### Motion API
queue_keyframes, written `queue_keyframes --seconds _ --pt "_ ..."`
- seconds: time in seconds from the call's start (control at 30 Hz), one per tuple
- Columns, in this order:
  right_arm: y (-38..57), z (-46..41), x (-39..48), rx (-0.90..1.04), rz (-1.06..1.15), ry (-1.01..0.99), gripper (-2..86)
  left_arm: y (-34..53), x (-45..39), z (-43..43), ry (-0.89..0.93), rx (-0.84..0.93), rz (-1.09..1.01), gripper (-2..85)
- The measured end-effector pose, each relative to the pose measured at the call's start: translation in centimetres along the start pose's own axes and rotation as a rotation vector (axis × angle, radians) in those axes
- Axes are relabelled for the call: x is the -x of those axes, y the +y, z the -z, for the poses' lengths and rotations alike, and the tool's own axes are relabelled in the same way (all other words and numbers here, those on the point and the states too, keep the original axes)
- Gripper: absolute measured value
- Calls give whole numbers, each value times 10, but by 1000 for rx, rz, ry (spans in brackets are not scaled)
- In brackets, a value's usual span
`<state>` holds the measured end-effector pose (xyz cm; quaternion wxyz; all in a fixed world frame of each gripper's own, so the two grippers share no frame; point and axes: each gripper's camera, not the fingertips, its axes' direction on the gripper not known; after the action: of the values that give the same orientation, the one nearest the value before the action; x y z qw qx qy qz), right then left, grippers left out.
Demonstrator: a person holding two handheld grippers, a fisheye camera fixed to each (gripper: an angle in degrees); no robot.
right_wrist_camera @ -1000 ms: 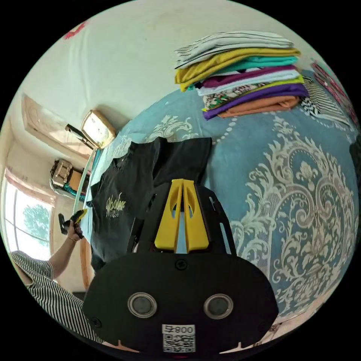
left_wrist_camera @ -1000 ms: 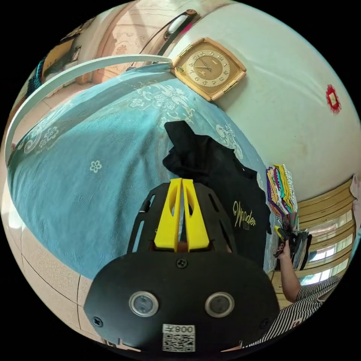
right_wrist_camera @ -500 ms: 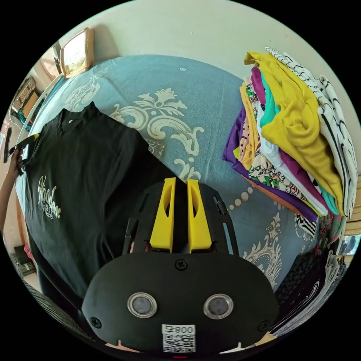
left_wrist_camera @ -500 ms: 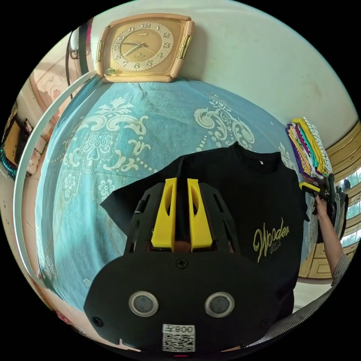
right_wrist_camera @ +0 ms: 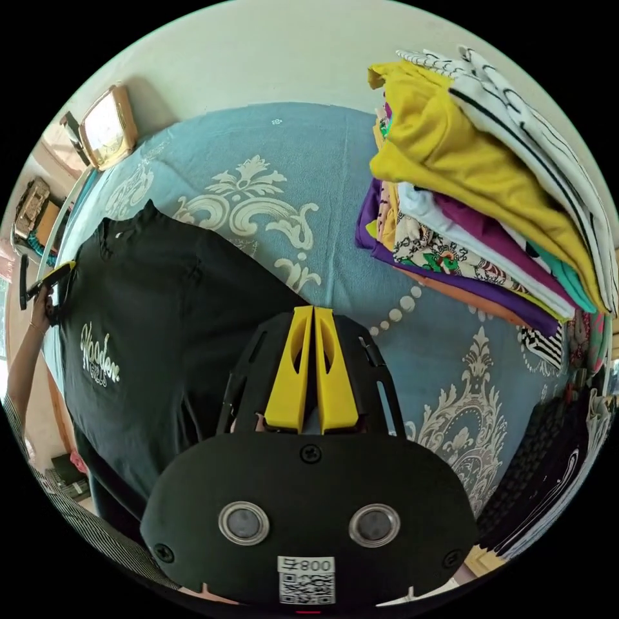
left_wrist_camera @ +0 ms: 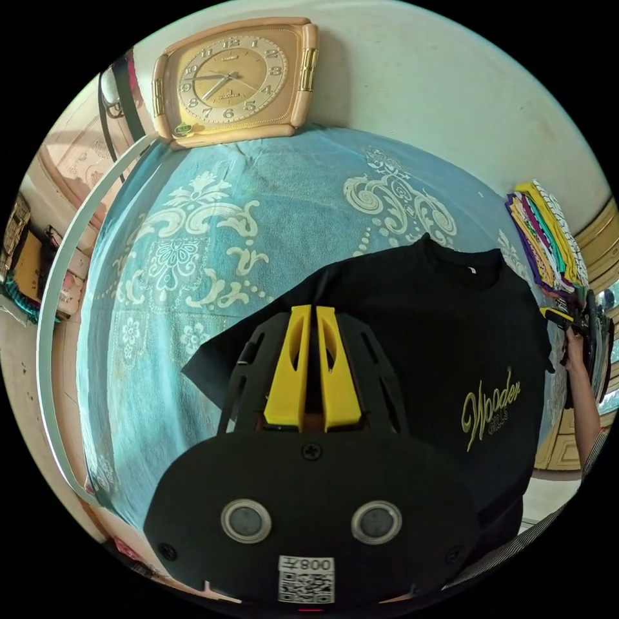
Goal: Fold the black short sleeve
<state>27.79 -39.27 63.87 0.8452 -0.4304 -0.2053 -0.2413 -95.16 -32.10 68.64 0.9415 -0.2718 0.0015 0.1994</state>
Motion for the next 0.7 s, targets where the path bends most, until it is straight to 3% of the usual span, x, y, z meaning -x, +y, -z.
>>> queue_keyframes --seconds 0.2,0.27,0.5,0.7 --pt "-2 39 7 -195 -15 5 32 -16 -17 20 136 -140 -80 80" --pt "-18 47 29 -242 85 -89 58 -29 -26 12 155 -114 -115 93" --pt "-85 2 98 -52 333 -92 78 -73 -40 -49 133 63 -114 99" --pt "-91 -15 112 4 409 -45 40 -77 -61 -57 64 51 -154 38"
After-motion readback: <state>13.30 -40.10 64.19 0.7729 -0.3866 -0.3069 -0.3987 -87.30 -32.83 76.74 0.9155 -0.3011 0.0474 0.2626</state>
